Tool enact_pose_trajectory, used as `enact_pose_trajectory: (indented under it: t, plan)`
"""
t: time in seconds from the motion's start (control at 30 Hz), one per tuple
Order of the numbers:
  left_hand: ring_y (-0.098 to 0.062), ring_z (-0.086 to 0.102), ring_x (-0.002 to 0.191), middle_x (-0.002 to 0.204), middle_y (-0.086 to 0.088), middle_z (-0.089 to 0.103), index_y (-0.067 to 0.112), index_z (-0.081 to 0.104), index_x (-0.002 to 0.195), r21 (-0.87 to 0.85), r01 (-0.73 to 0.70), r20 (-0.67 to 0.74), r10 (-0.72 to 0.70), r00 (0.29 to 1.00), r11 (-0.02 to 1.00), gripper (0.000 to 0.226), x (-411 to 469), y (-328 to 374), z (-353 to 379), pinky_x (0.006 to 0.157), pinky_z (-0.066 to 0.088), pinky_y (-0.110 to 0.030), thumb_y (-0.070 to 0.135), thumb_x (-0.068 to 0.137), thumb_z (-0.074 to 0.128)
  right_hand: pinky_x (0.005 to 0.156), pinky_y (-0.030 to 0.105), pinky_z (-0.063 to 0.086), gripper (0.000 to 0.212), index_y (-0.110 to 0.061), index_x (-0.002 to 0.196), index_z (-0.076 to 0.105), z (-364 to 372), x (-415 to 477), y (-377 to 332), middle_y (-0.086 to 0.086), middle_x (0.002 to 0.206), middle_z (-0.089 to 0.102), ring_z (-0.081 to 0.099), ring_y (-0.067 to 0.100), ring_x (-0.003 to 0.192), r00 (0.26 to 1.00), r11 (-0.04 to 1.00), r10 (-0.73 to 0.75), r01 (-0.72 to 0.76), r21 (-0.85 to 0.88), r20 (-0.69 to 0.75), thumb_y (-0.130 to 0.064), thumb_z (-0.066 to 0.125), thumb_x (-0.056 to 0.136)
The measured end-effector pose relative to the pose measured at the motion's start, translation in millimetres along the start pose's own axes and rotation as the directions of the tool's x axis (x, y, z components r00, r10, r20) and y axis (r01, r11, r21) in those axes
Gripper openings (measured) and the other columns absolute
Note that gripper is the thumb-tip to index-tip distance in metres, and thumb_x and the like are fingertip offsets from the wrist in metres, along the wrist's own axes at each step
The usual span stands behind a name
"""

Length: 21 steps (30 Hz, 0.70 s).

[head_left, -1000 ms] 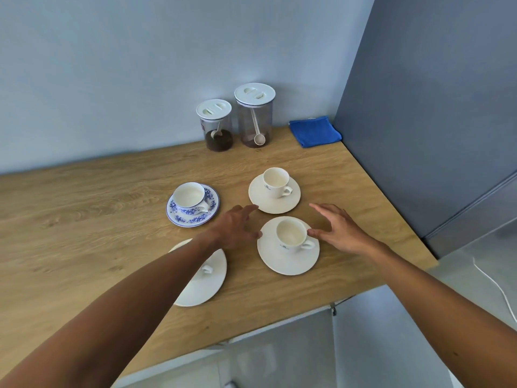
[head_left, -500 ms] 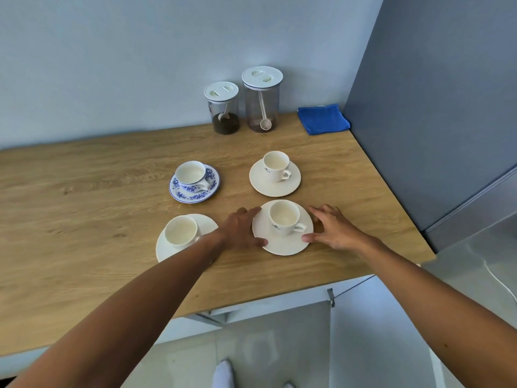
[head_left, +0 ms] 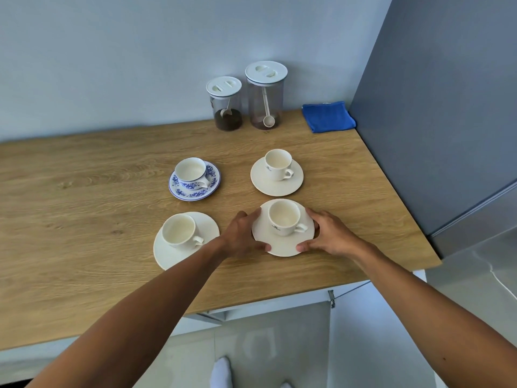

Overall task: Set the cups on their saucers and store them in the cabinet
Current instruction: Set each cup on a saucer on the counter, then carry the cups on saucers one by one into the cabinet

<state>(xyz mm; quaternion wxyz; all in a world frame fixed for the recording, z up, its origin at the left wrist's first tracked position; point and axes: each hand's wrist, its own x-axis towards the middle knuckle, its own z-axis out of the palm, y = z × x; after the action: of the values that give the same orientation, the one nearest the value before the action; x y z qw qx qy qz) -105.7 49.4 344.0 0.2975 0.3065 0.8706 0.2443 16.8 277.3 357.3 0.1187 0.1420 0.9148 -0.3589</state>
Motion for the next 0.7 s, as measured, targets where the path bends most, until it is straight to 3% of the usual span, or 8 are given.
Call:
enact_pose_trajectory:
  t: [0.2, 0.27, 0.43, 0.5, 0.6, 0.7]
  plan:
    - [-0.023, 0.048, 0.114, 0.120, -0.005, 0.045, 0.024, 0.020, 0.156, -0.080, -0.024, -0.027, 0.022, 0.999, 0.996, 0.109, 2.5, -7.4, -8.4, 0.097, 0.042, -0.031, 0.050, 0.070, 0.083, 0.092, 0.021, 0.043, 0.113, -0.024, 0.154, 0.031, -2.9, 3.6, -2.3, -0.008, 0.131, 0.055, 0.053, 0.008, 0.110, 1.000, 0.988, 0.009, -0.013, 0.152, 0.028, -0.042, 0.092, 0.061]
    - [-0.021, 0.047, 0.120, 0.126, -0.002, 0.045, 0.025, 0.021, 0.156, -0.149, -0.022, -0.021, 0.019, 1.000, 0.989, 0.110, 1.6, -8.9, -11.0, 0.105, 0.041, -0.035, 0.049, 0.069, 0.084, 0.086, 0.013, 0.040, 0.120, -0.026, 0.156, 0.026, -2.5, 4.5, -1.9, -0.009, 0.132, 0.057, 0.055, 0.000, 0.104, 0.998, 0.972, 0.035, -0.045, 0.232, 0.048, -0.043, 0.093, 0.059]
    - [-0.016, 0.046, 0.132, 0.151, 0.004, 0.038, 0.028, 0.020, 0.155, -0.342, -0.015, 0.031, 0.027, 0.999, 0.940, 0.115, -5.9, -11.7, -12.4, 0.110, 0.043, -0.041, 0.048, 0.064, 0.087, 0.114, 0.030, 0.036, 0.132, -0.024, 0.157, 0.021, -1.7, 2.8, -0.4, -0.006, 0.144, 0.053, 0.050, 0.007, 0.129, 0.993, 0.910, 0.059, -0.095, 0.404, 0.101, -0.043, 0.096, 0.050]
    - [-0.015, 0.048, 0.131, 0.151, 0.005, 0.039, 0.027, 0.020, 0.156, -0.406, -0.012, 0.049, 0.035, 0.998, 0.914, 0.112, -9.6, -11.4, -12.5, 0.109, 0.044, -0.039, 0.039, 0.068, 0.088, 0.114, 0.035, 0.038, 0.135, -0.024, 0.158, 0.019, -2.1, 0.4, -0.5, -0.007, 0.138, 0.059, 0.053, 0.008, 0.127, 0.991, 0.874, 0.054, -0.108, 0.473, 0.126, -0.038, 0.097, 0.048]
    - [-0.016, 0.054, 0.126, 0.147, 0.005, 0.044, 0.033, 0.021, 0.155, -0.491, -0.001, 0.059, 0.034, 0.998, 0.871, 0.113, -17.3, -10.6, -11.1, 0.106, 0.047, -0.041, 0.036, 0.065, 0.090, 0.102, 0.028, 0.048, 0.127, -0.023, 0.158, 0.016, -4.2, -5.4, -3.9, -0.010, 0.124, 0.066, 0.060, 0.005, 0.116, 0.989, 0.846, 0.039, -0.110, 0.521, 0.146, -0.020, 0.093, 0.057]
    - [-0.016, 0.061, 0.120, 0.144, 0.007, 0.047, 0.040, 0.023, 0.153, -0.533, -0.007, 0.048, 0.039, 0.998, 0.846, 0.115, -28.5, -8.3, -8.7, 0.104, 0.049, -0.043, 0.040, 0.061, 0.093, 0.071, 0.029, 0.055, 0.120, -0.024, 0.158, 0.014, -4.9, -14.4, -10.5, -0.001, 0.116, 0.070, 0.065, 0.011, 0.097, 0.990, 0.823, 0.012, -0.090, 0.560, 0.140, -0.004, 0.089, 0.066]
